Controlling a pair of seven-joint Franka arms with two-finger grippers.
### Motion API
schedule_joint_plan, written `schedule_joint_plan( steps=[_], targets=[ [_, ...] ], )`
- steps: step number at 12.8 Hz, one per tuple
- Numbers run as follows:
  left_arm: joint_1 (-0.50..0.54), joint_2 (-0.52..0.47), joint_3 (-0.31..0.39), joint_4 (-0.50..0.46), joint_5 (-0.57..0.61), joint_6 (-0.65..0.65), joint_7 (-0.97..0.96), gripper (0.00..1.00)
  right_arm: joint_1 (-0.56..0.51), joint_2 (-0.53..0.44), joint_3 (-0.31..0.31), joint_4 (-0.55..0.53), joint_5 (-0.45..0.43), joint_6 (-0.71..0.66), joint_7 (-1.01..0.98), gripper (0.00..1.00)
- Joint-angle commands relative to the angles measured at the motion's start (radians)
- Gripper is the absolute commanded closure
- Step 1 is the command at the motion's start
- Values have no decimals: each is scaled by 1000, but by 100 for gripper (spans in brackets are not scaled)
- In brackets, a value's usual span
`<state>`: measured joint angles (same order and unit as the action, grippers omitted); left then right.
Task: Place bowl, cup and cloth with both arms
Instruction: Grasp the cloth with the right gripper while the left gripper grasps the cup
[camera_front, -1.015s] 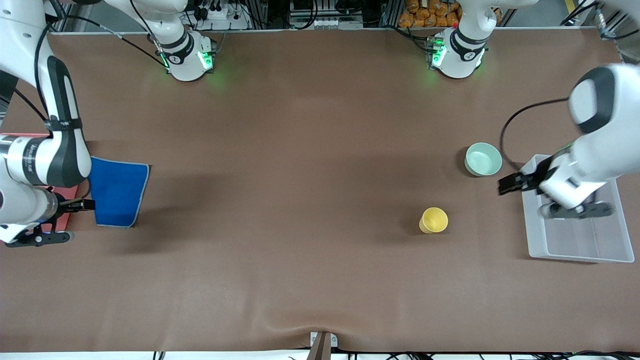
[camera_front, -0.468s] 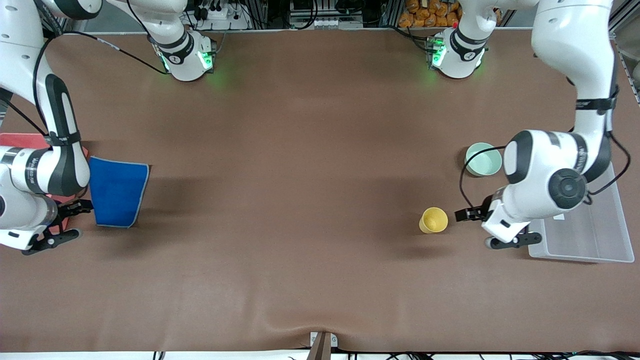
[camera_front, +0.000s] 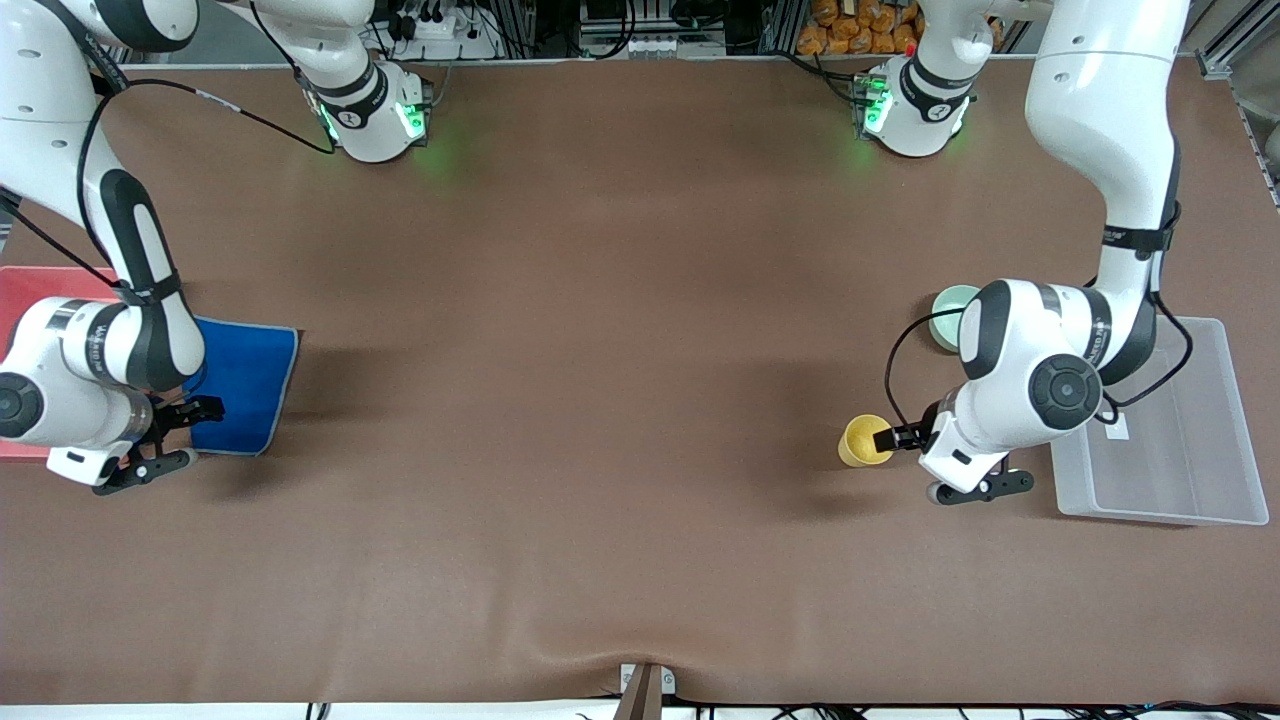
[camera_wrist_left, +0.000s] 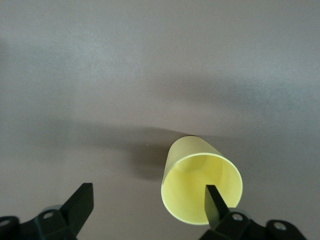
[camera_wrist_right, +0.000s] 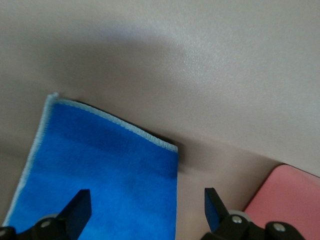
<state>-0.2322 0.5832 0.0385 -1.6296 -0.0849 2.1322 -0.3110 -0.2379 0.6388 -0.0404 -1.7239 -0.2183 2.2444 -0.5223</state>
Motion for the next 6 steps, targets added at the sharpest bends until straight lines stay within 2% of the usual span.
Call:
schedule_joint_plan(
  steps=[1, 3, 5, 6],
  targets=[
    [4, 23, -8, 11, -22, 11, -11, 9, -38, -4, 16, -48, 20, 47, -21, 0],
    [4, 33, -9, 10, -22, 14, -13, 19, -47, -1, 16, -60, 31, 49, -21, 0],
    [2, 43, -11, 8, -24, 14, -16, 48, -63, 13, 16, -60, 42, 50, -21, 0],
    [-1, 49, -11, 8, -22, 20, -32, 59, -66, 16, 17, -60, 69, 50, -21, 10]
  ],
)
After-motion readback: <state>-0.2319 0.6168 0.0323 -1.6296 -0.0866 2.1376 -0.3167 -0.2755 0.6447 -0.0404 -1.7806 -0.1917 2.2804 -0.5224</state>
